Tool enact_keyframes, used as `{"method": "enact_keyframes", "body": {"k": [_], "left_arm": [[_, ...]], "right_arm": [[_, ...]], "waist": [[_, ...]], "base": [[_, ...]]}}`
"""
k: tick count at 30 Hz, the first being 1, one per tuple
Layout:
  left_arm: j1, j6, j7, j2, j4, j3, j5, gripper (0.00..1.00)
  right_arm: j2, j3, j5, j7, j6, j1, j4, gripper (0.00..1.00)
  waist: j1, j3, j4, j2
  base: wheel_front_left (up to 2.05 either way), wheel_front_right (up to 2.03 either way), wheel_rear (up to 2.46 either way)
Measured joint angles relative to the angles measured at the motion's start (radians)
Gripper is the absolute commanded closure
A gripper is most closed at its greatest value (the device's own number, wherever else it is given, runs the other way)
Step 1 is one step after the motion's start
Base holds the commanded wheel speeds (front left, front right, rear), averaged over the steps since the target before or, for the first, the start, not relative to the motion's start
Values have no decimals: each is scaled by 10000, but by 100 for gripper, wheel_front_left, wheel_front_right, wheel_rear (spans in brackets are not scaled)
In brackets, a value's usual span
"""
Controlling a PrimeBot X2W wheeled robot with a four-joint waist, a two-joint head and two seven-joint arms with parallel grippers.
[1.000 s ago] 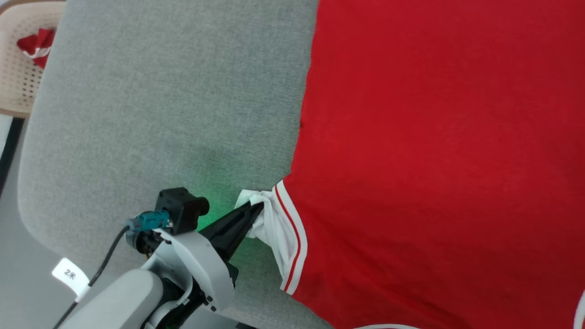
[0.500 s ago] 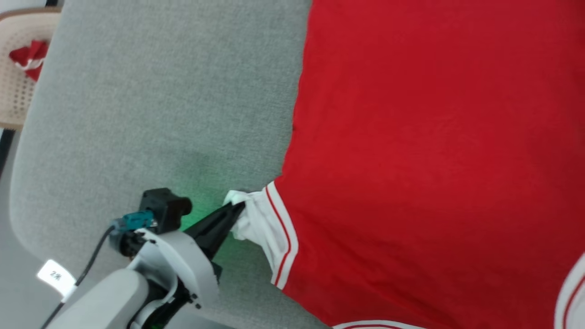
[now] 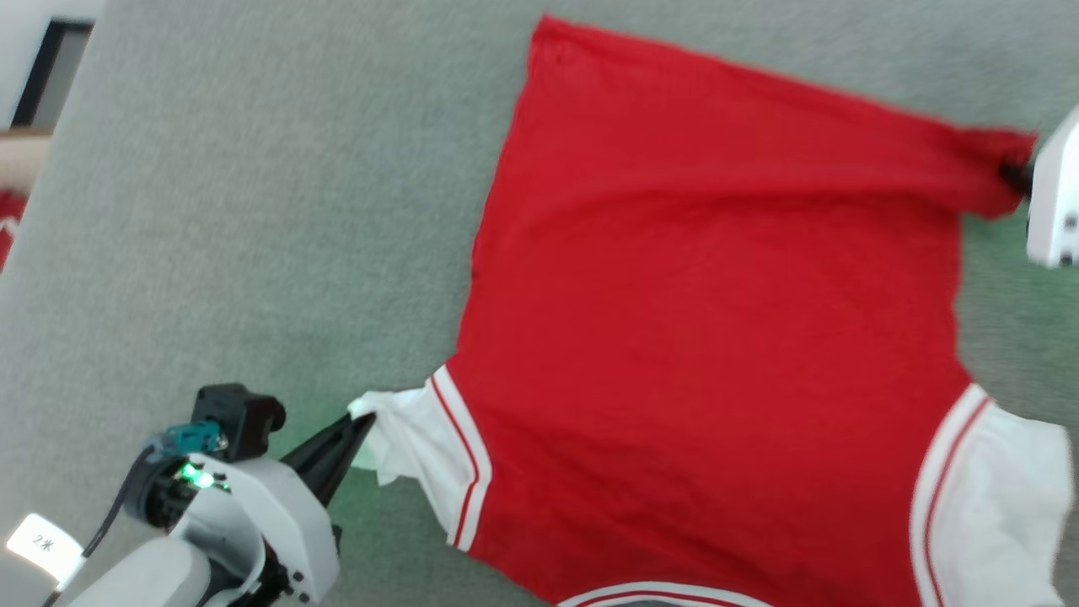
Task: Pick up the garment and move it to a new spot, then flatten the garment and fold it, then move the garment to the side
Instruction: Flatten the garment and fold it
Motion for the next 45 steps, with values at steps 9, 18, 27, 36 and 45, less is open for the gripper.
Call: {"method": "enact_keyframes", "body": {"k": [9, 18, 27, 36, 45], "left_arm": [[642, 320, 125, 458, -284, 123, -301, 100], [949, 435, 127, 585, -479, 125, -422, 100], [987, 474, 125, 585, -481, 121, -479, 100], [981, 433, 109, 575, -439, 96, -493, 100], [977, 437, 44, 548, -562, 42, -472, 100]], "right_arm": [[-825, -669, 1057, 111, -2, 3561, -3032, 100], [-265, -2393, 890, 617, -2, 7386, -5083, 100], [1208, -3519, 0, 84, -2, 8941, -5344, 100], [1271, -3371, -422, -359, 2, 8806, -5164, 0], [930, -3754, -535, 201, -2, 8606, -7499, 0]], "waist": [[0, -965, -852, 0], [0, -1644, -1488, 1], [0, -1720, -1650, 0], [0, -1661, -1600, 0], [0, -1594, -1408, 1]], "base": [[0, 0, 0], [0, 0, 0], [0, 0, 0], [0, 0, 0], [0, 0, 0]]}}
